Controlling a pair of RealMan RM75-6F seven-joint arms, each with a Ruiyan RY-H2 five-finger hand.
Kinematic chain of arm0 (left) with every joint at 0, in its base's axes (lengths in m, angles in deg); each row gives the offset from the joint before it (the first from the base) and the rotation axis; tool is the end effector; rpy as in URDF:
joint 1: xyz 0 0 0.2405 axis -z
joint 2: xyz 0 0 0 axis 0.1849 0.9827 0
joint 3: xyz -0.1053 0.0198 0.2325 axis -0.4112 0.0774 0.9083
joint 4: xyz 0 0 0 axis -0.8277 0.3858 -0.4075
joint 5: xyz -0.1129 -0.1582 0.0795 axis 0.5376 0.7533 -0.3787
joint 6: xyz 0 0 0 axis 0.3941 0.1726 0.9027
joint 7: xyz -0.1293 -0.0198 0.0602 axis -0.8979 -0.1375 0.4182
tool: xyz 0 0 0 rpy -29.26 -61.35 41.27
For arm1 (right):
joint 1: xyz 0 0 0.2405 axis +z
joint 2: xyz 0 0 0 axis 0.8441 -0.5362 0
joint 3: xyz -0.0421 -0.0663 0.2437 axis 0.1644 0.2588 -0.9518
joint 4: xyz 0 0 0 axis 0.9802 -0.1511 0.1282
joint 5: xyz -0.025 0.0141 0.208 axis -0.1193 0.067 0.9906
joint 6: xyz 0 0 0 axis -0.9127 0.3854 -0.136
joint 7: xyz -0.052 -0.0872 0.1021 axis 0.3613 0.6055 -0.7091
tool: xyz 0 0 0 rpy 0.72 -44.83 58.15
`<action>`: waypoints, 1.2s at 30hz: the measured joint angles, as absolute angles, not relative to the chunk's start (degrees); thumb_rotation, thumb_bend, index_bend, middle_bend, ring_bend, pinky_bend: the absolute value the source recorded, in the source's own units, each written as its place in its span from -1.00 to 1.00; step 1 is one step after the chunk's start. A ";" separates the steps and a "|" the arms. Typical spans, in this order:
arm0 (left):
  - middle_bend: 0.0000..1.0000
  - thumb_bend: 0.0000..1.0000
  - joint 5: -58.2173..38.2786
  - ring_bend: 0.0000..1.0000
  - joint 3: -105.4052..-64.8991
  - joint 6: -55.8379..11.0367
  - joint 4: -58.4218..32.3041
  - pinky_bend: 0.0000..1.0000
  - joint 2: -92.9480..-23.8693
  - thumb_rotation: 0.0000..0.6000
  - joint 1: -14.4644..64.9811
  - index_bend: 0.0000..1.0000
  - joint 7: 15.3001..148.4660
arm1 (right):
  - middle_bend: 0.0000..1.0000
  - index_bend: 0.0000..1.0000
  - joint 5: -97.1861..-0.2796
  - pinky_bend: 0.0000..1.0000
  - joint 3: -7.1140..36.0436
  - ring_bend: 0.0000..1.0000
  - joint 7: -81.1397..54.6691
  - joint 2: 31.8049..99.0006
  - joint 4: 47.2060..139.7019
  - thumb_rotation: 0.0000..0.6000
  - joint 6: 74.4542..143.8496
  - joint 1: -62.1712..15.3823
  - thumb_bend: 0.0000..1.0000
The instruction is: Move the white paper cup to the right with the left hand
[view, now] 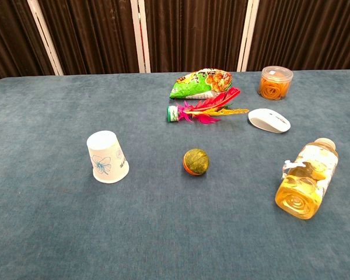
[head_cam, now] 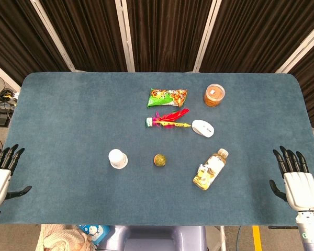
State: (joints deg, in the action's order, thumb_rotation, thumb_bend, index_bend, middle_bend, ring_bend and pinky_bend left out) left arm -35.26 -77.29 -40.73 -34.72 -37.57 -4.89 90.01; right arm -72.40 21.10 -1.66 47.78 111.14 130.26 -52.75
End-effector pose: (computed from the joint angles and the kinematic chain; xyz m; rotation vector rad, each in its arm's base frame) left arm -0.3092 0.1759 0.1541 -1.4985 -0.8353 -0.7572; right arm -0.3076 -0.1835 0.1524 1.4323 -0.7719 0.8018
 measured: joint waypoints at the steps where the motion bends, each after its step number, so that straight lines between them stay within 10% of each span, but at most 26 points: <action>1: -1.00 -0.98 -35.25 -1.00 -77.31 -40.72 -34.74 -0.97 -37.55 1.00 -4.87 -1.00 89.94 | -1.00 -1.00 -72.31 -0.95 21.09 -1.00 -1.60 47.75 111.20 1.00 130.19 -52.75 -0.30; 25: -1.00 -0.98 -36.16 -1.00 -77.22 -40.30 -35.06 -0.97 -37.45 1.00 -4.28 -1.00 90.68 | -1.00 -1.00 -70.54 -0.95 21.22 -1.00 -1.42 47.02 112.35 1.00 128.87 -52.83 -0.31; 36: -0.57 -0.79 -39.88 -0.57 -78.91 -36.81 -38.47 -0.26 -36.91 1.00 0.94 -0.86 94.95 | -1.00 -1.00 -70.01 -0.95 21.01 -1.00 -2.21 46.81 112.63 1.00 128.84 -52.94 -0.31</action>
